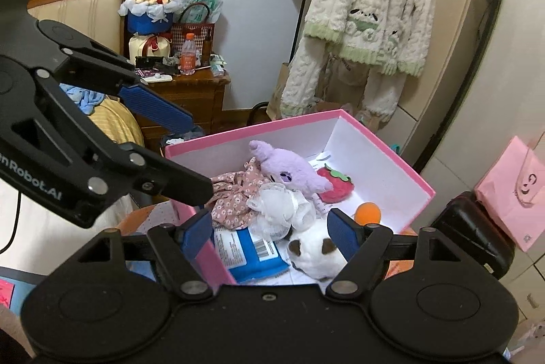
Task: Organize soft objects
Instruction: 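Move the left tool to the tissue pack while the right tool approaches the green sponge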
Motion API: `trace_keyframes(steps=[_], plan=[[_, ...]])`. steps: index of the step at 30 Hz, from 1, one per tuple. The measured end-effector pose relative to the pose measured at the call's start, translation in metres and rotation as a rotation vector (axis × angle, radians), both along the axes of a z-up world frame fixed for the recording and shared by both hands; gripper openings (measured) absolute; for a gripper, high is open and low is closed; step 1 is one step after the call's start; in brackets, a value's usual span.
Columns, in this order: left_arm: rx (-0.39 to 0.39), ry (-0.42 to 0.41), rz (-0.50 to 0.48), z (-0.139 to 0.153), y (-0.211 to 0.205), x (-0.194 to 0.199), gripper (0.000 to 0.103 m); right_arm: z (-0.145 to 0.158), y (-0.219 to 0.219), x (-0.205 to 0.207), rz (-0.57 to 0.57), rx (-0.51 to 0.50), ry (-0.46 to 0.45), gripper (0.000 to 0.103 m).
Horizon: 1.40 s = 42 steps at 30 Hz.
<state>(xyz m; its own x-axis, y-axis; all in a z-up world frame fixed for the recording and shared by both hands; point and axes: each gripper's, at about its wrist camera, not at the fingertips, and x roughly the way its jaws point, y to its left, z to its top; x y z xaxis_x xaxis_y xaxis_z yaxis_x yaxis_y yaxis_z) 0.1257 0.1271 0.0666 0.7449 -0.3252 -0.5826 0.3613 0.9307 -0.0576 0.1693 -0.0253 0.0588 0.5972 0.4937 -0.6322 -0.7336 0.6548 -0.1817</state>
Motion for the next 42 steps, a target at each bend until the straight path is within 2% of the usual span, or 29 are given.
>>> trace_keyframes(steps=[4,6,10,18,23,30,34,42], plan=[[-0.001,-0.007,-0.04,0.009,-0.007,-0.016,0.065,0.007,-0.015,-0.017,-0.016,0.012,-0.024,0.079],[-0.017,0.002,-0.058,0.012,-0.01,-0.022,0.065,0.01,-0.03,-0.028,-0.048,0.04,-0.053,0.079],[-0.034,0.01,-0.107,0.014,-0.022,-0.035,0.066,0.014,-0.064,-0.046,-0.083,0.106,-0.046,0.079],[-0.019,0.004,-0.2,0.011,-0.067,-0.047,0.066,0.016,-0.131,-0.084,-0.182,0.165,-0.071,0.079],[-0.013,0.007,-0.257,-0.002,-0.103,-0.044,0.066,0.013,-0.159,-0.1,-0.219,0.175,-0.105,0.079],[-0.018,0.02,-0.277,-0.023,-0.138,-0.028,0.066,0.008,-0.187,-0.094,-0.25,0.201,-0.094,0.079],[-0.048,0.056,-0.289,-0.031,-0.149,-0.016,0.066,0.001,-0.199,-0.082,-0.27,0.214,-0.068,0.079],[-0.007,0.034,-0.239,-0.054,-0.178,0.007,0.068,-0.016,-0.225,-0.039,-0.29,0.293,0.008,0.079]])
